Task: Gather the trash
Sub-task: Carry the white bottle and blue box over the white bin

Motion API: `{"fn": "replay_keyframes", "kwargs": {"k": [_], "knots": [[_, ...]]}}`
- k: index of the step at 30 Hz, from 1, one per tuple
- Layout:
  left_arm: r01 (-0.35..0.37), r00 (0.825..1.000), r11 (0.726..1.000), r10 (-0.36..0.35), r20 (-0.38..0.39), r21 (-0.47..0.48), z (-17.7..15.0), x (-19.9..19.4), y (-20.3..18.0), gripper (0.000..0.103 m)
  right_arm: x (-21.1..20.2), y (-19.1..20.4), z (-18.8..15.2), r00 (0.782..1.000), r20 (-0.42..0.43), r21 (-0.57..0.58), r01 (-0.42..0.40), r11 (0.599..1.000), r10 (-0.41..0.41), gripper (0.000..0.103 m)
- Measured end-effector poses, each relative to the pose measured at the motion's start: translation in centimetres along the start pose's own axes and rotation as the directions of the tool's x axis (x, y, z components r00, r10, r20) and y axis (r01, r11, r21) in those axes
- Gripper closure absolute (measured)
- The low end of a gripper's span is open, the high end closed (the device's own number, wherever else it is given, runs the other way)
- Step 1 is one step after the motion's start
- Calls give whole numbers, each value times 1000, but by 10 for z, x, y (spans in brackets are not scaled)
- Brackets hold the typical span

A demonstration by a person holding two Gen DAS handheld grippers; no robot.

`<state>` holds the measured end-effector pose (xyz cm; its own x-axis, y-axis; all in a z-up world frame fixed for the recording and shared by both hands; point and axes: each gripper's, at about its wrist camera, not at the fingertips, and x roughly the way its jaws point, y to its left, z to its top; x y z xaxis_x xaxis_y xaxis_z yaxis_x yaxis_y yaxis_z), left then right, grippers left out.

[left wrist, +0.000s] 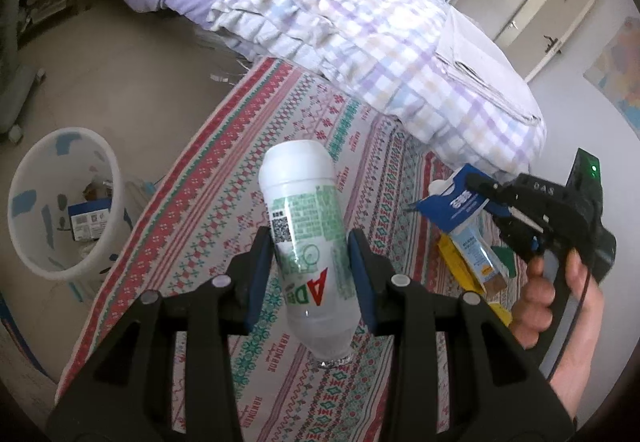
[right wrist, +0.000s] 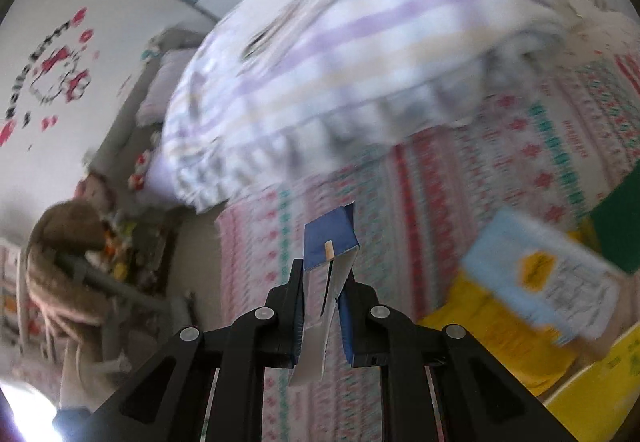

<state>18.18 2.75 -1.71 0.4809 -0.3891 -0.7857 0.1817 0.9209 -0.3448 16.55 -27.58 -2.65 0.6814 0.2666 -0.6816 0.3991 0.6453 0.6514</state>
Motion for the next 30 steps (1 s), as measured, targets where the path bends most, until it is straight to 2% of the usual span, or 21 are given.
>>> {"fn": "replay_keyframes", "kwargs": {"k": [2, 7, 11, 16, 20, 23, 26, 27, 30], "knots": [[1, 1000, 1000, -1, 5, -29, 4, -2, 8, 63, 6, 17, -11, 999, -25, -38, -21, 999, 20, 88], [-79, 994, 990, 87, 64, -114, 17, -17, 39, 63, 25, 60, -36, 993, -93, -125, -80, 989, 68, 87], [-123, 986, 968, 144, 84, -218, 26, -30, 76, 63, 45, 96, -61, 986, -143, -202, -110, 973, 82, 87], [-114, 985, 935, 151, 85, -336, 33, -42, 125, 63, 67, 141, -91, 969, -218, -268, -178, 947, 121, 87], [-66, 988, 888, 123, 96, -456, 35, -50, 168, 63, 88, 172, -119, 952, -273, -309, -224, 924, 140, 87], [-44, 987, 839, 121, 108, -543, 32, -58, 199, 63, 108, 196, -142, 939, -307, -336, -256, 906, 152, 87], [-46, 981, 793, 151, 123, -608, 29, -65, 219, 63, 131, 223, -164, 926, -347, -372, -283, 884, 150, 87], [-67, 974, 768, 188, 124, -637, 27, -69, 226, 63, 134, 228, -169, 923, -356, -381, -287, 879, 147, 87], [-80, 971, 746, 209, 119, -661, 25, -69, 231, 63, 152, 251, -191, 919, -375, -431, -291, 854, 124, 87]]}}
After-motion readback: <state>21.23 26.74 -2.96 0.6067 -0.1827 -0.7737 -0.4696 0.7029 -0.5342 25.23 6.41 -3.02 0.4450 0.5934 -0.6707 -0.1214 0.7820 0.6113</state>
